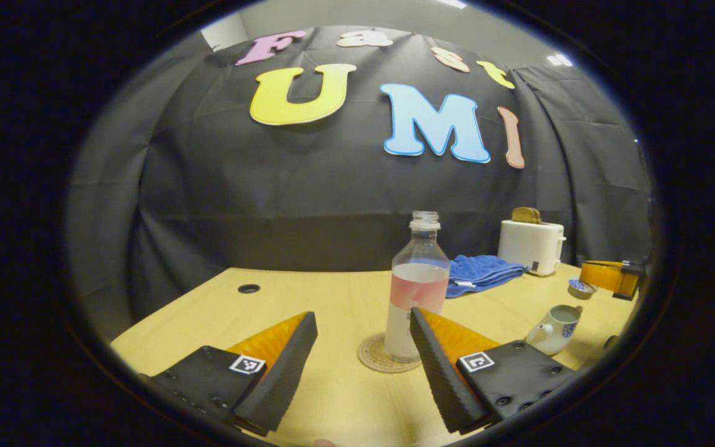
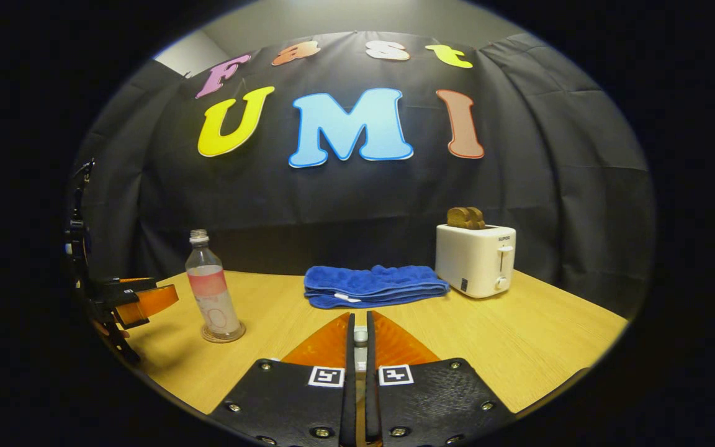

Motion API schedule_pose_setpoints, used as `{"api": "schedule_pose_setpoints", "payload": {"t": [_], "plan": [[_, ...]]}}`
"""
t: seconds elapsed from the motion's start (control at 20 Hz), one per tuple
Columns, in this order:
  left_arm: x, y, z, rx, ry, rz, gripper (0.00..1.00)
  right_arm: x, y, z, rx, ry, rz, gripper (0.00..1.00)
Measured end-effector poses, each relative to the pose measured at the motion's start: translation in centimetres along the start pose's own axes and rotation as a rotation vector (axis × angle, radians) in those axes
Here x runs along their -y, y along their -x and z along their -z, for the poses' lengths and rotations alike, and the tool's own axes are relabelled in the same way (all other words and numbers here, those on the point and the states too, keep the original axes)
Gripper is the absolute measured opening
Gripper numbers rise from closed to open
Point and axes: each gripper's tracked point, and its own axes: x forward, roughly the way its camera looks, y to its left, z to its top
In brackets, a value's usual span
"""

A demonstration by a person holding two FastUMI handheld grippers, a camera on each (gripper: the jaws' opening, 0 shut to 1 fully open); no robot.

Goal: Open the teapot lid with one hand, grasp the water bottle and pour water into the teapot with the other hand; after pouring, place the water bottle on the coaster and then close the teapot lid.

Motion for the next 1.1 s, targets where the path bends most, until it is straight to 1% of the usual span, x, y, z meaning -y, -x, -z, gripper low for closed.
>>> {"api": "schedule_pose_setpoints", "payload": {"t": [0.2, 0.4, 0.95, 1.05, 1.1], "plan": [[-0.5, 0.4, -0.7, 0.022, -0.006, -0.015, 1.00, -2.1, -0.4, 0.9, -0.026, 0.009, -0.044, 0.06], [-0.5, 0.5, -0.5, 0.018, 0.002, -0.012, 1.00, -2.8, -0.5, 1.6, -0.044, 0.006, -0.061, 0.06], [-0.3, 0.6, -0.4, 0.005, 0.008, -0.006, 1.00, -2.4, -0.5, 3.7, -0.094, -0.006, -0.058, 0.06], [-0.2, 0.7, -0.3, 0.002, 0.011, -0.001, 1.00, -2.2, -0.5, 3.8, -0.097, -0.001, -0.052, 0.10], [-0.1, 0.7, -0.4, 0.001, 0.011, 0.002, 1.00, -2.2, -0.4, 3.4, -0.089, 0.000, -0.046, 0.11]]}}
